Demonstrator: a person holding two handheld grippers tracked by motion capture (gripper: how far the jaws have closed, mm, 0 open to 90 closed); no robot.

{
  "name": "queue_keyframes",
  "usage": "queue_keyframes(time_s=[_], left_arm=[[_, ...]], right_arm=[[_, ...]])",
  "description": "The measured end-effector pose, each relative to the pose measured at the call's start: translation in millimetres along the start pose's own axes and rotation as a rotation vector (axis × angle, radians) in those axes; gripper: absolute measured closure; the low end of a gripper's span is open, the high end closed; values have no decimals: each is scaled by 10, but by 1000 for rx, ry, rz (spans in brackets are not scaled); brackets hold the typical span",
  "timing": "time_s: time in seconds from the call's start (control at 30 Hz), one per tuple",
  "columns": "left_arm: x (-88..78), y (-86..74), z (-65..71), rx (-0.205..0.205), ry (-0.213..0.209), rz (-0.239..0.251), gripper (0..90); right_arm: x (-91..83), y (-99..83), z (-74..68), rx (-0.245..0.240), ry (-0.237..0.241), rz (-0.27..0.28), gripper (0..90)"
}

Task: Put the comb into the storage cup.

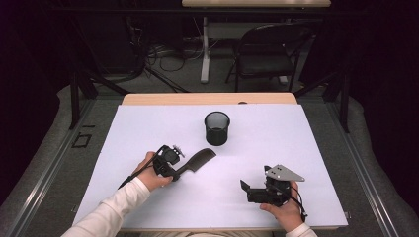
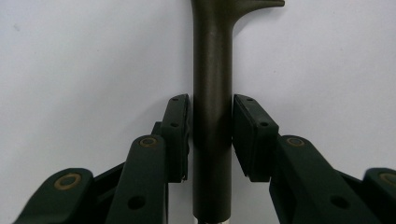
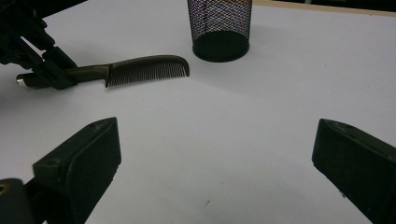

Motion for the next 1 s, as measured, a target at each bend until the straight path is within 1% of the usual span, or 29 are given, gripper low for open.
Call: queue_keyframes(time_s=[0.03,0.07,0.33,1.0], left_arm=[[-1,1,-4,3,0,-2,673],[-3,2,-8,2,-3,-9,681],[-4,8,-16,10,-3,-24,705],[-2,10,-6,16,7,-26,720]], right_arm=[[6,4,4,-3,-3,6,11],[3,0,5,-2,-3,0,12],[6,0,9,-2,-5,2,14],[8,-2,15,-3,-8,0,18]])
Point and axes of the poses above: each handheld gripper's, and its own axes: x roughly forward along the jaws, y roughly out of its top, z roughly to its right, the point moved 10 cm from there along x, roughly forward along the jaws, and after that the axes turned 2 degrees about -x, right-handed, at the moved point
